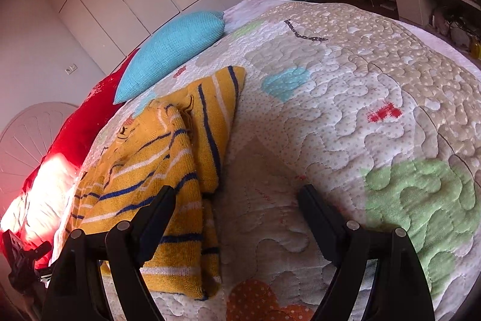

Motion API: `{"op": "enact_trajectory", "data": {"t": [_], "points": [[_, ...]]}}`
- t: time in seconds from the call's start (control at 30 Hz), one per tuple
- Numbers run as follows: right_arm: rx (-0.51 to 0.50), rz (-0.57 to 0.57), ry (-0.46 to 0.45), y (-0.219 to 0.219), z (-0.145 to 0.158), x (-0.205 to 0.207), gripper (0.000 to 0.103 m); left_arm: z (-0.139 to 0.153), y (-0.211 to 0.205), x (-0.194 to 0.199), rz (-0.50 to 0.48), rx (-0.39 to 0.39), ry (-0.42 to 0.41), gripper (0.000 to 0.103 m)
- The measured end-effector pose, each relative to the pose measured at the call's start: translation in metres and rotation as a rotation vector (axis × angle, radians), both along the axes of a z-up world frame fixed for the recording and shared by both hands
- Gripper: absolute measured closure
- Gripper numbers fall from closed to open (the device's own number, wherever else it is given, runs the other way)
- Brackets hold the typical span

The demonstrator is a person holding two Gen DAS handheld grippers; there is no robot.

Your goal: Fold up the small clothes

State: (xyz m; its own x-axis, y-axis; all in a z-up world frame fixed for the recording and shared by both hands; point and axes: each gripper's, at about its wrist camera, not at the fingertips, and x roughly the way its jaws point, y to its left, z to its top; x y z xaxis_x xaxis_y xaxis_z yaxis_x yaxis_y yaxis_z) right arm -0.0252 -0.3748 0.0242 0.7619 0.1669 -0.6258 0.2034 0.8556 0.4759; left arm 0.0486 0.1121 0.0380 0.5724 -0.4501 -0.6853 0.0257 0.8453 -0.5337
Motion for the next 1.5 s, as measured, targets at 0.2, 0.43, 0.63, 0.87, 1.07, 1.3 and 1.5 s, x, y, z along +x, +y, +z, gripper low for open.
{"op": "enact_trajectory", "data": {"t": [0.2,0.43,0.63,0.87,1.07,1.3,1.5], "points": [[0.002,0.002,-0.001,-0.001,0.0,-0.001,0.016,-0.01,-0.037,0.032,-0.031,0.216,0.039,0.048],[0.01,0.003,-0.007,-0.001,0.0,-0.002,0.015,0.001,-0.004,0.053,0.032,0.272,0.064,0.083],[0.012,0.012,-0.009,0.0,0.0,-0.002,0.013,0.014,-0.003,0.03,0.052,0.276,0.029,0.077],[0.018,0.013,-0.012,0.0,-0.001,0.0,0.012,0.015,-0.01,-0.014,0.116,0.364,-0.03,0.023],[0.015,0.013,-0.009,0.0,-0.001,0.0,0.012,-0.017,-0.003,-0.022,0.11,0.314,-0.02,0.022],[-0.221,0.077,0.118,0.022,0.035,0.005,0.021,-0.02,0.001,-0.028,0.1,0.258,-0.064,0.015],[-0.28,0.231,-0.013,0.092,0.092,-0.023,0.021,-0.02,0.001,-0.028,0.09,0.233,-0.078,0.011]]}}
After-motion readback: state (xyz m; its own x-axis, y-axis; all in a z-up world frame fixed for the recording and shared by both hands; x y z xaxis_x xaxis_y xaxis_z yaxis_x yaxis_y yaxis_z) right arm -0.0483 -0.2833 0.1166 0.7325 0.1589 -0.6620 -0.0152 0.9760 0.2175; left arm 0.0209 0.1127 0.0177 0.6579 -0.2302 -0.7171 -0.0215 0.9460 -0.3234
